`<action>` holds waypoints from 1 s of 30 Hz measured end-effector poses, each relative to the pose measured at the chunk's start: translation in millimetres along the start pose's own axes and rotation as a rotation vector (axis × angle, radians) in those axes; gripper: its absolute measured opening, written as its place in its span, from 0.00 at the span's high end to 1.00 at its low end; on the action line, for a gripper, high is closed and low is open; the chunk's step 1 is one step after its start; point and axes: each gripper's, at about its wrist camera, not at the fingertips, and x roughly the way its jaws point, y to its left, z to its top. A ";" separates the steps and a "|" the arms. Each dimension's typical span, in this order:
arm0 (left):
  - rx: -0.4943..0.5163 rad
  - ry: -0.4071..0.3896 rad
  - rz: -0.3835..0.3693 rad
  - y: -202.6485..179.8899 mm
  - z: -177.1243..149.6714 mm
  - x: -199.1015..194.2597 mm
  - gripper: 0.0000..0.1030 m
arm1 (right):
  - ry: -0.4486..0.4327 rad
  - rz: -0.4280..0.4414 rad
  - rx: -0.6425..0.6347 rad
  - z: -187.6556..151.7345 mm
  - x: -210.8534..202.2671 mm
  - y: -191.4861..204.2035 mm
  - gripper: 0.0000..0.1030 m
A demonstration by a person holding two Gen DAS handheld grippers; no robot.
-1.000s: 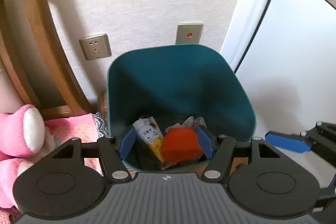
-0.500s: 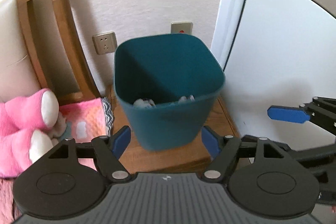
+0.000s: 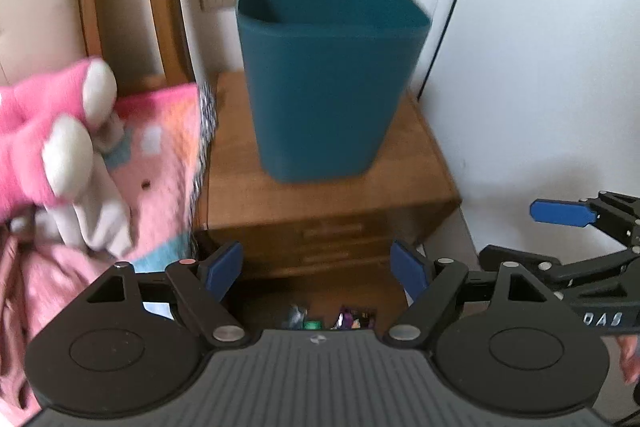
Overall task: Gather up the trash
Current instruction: 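Lower both open tools down to the trash on the floor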
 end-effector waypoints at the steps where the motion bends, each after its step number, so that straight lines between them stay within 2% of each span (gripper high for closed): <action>1: 0.000 0.012 -0.006 2.7 -7.6 8.4 0.20 | 0.015 -0.006 0.003 -7.7 3.9 -1.4 0.20; 7: -0.008 0.138 -0.020 12.9 -53.2 71.8 0.18 | 0.131 -0.032 0.055 -66.4 42.9 -13.5 0.18; 8: -0.007 0.152 -0.018 14.1 -61.3 84.7 0.15 | 0.149 -0.033 0.068 -77.0 52.1 -15.9 0.17; 11: -0.012 0.180 -0.022 17.4 -86.6 121.1 0.00 | 0.202 -0.041 0.107 -113.5 79.2 -25.2 0.13; 14: -0.035 0.234 -0.016 22.4 -111.5 161.4 0.00 | 0.235 -0.042 0.124 -146.2 103.0 -32.5 0.04; 19: -0.110 0.334 0.086 34.4 -161.1 241.9 0.00 | 0.330 -0.029 0.105 -212.6 157.9 -39.1 0.03; 22: -0.158 0.389 0.104 43.4 -195.8 291.0 0.00 | 0.393 -0.010 0.113 -256.0 189.2 -40.5 0.03; 26: -0.145 0.474 0.111 42.2 -252.3 353.4 0.00 | 0.504 0.036 0.099 -328.5 238.8 -34.9 0.05; 30: -0.090 0.550 0.119 35.3 -306.0 402.0 0.00 | 0.597 0.084 0.008 -398.4 283.5 -21.9 0.07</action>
